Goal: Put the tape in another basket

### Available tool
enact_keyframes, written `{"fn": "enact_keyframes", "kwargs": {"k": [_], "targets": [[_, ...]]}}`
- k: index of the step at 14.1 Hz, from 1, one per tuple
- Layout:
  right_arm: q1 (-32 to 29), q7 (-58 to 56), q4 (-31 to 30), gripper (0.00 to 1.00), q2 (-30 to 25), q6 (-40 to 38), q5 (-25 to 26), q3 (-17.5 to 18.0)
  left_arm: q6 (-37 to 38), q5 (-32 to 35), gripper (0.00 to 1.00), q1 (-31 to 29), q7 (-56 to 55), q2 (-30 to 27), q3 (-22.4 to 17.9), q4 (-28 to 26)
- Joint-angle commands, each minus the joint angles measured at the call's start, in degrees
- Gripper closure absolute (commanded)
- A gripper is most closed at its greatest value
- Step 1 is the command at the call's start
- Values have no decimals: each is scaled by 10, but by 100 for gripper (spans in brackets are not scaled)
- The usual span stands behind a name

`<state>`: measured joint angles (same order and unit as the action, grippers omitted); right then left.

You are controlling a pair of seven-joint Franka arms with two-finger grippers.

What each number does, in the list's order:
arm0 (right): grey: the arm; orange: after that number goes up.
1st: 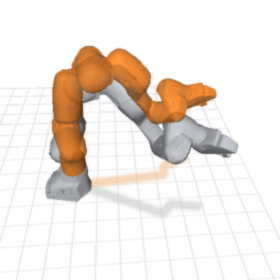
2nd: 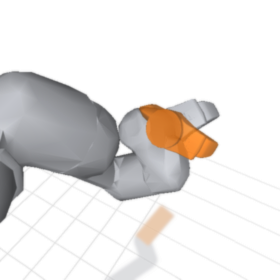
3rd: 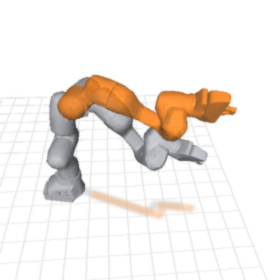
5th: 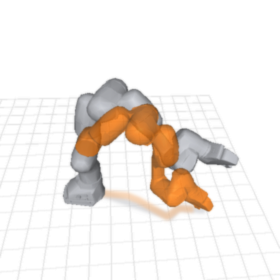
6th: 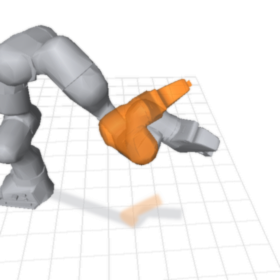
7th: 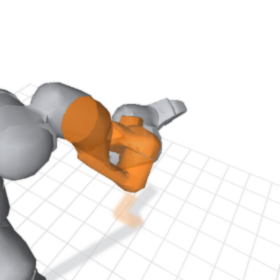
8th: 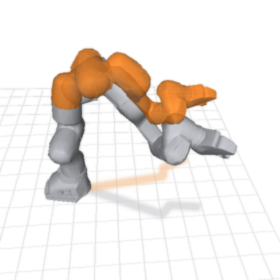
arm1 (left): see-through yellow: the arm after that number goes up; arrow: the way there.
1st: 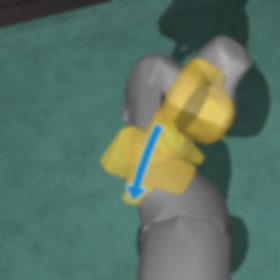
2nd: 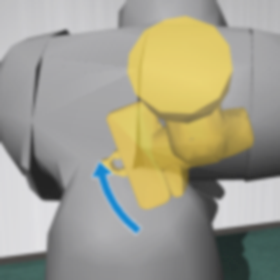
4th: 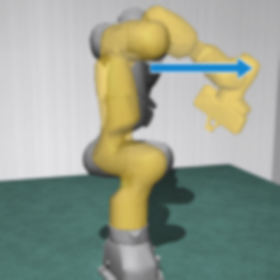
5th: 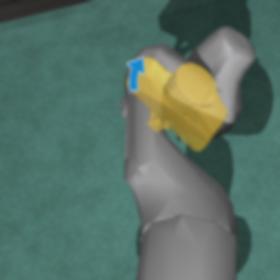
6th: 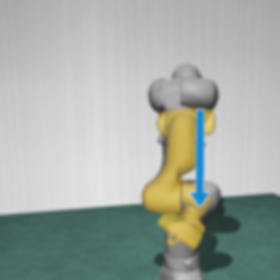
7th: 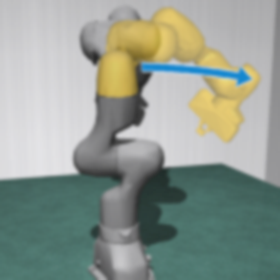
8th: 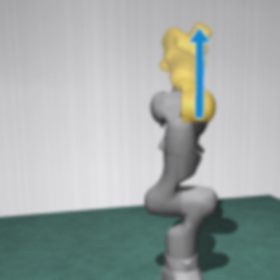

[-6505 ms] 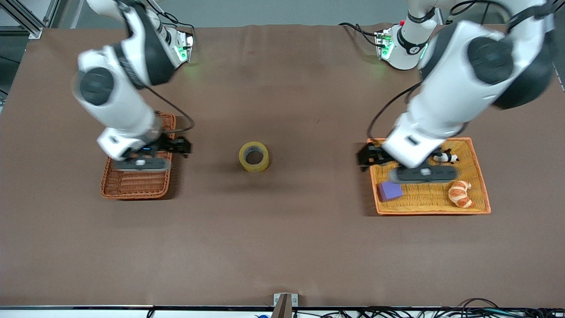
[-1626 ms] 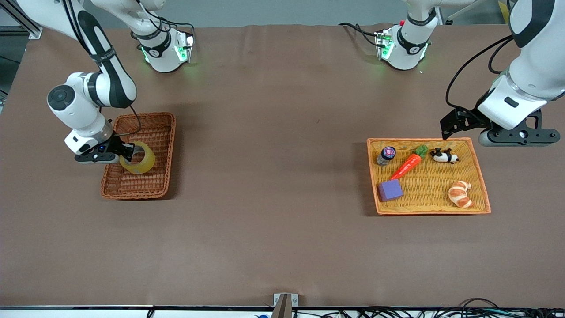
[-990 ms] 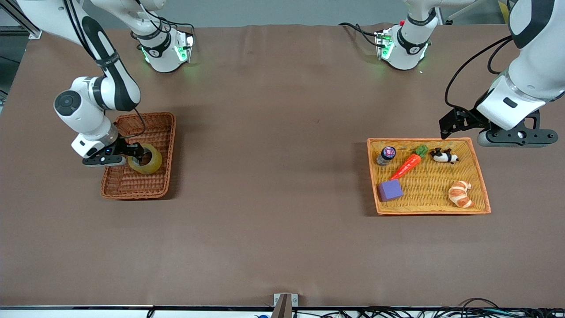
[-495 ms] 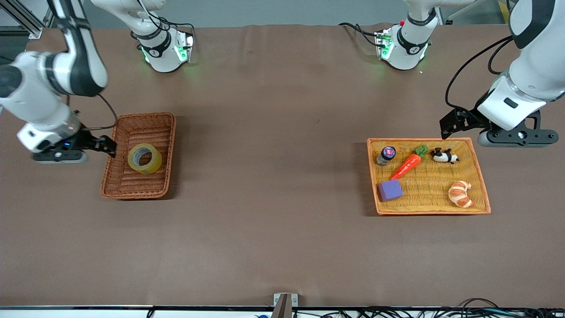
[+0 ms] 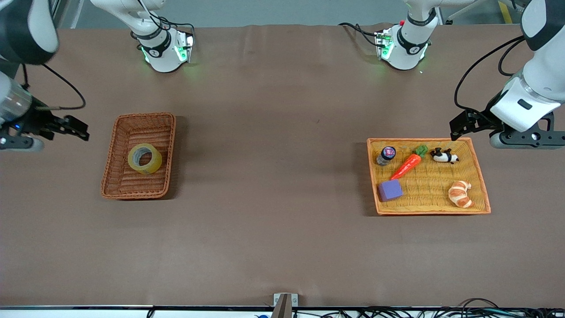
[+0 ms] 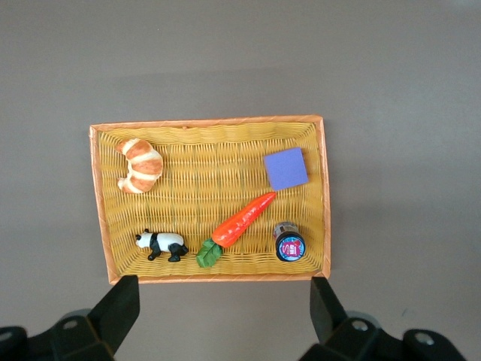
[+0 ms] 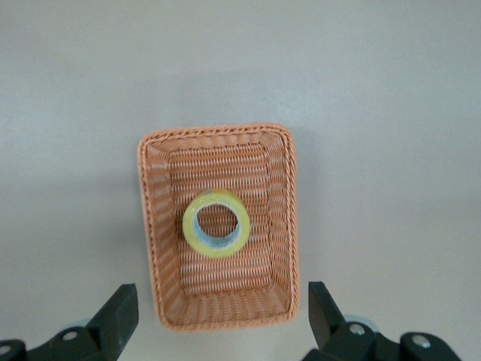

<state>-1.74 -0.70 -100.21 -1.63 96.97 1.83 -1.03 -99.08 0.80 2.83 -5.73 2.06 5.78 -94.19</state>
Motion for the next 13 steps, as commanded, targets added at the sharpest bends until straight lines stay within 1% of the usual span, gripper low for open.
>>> {"fn": "enact_keyframes", "kwargs": {"k": [1, 4, 6, 7, 13], "targets": [[-1, 8, 70, 0, 7, -82, -11, 2, -1, -3, 0, -2, 9, -2, 2, 2], [-1, 31, 133, 0, 3, -137, -13, 2, -2, -1, 0, -3, 9, -1, 1, 4], [-3, 33, 169, 0, 6, -151, -30, -2, -2, -1, 0, -3, 8, 0, 1, 3], [-2, 35, 186, 0, 6, -151, -30, -4, -2, -1, 0, -3, 8, 0, 1, 3], [-1, 40, 186, 0, 17, -151, -31, -5, -2, -1, 0, -4, 7, 0, 1, 4]]}}
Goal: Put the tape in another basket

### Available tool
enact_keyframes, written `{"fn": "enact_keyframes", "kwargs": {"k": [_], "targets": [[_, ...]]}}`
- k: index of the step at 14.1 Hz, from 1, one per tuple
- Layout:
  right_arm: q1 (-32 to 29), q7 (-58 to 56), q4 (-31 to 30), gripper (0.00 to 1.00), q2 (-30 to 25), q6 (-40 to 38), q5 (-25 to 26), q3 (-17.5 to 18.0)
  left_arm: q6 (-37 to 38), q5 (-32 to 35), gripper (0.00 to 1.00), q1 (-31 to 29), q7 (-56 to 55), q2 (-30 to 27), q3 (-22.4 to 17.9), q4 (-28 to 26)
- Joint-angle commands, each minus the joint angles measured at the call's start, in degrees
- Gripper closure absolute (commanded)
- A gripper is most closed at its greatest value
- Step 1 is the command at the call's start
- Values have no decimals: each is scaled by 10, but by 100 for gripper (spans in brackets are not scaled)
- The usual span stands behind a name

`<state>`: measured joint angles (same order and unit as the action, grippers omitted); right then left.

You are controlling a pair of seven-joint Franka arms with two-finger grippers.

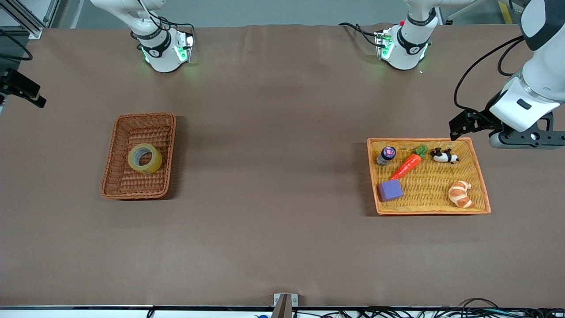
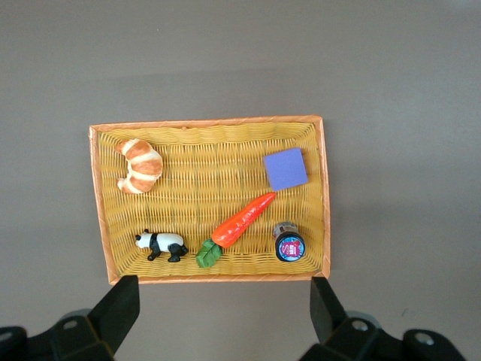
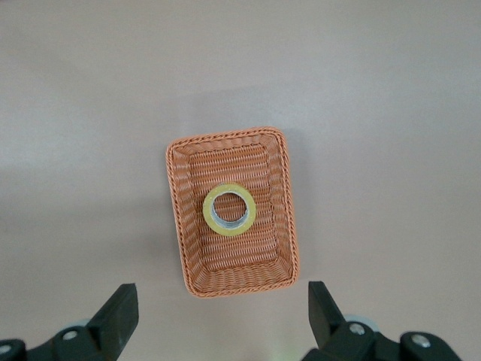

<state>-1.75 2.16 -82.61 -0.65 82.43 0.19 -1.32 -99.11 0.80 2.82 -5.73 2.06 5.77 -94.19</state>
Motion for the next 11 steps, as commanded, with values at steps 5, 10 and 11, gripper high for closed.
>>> {"fn": "enact_keyframes", "kwargs": {"k": [5, 10, 11], "targets": [[-1, 11, -4, 0, 5, 4, -14, 1, -3, 0, 0, -2, 5, 0, 1, 5], [-1, 11, -4, 0, 4, 5, -14, 1, -6, 0, 0, -4, 7, 1, 0, 5], [-1, 11, -4, 0, 4, 4, -15, 2, -6, 0, 0, -4, 7, 1, 0, 5]]}}
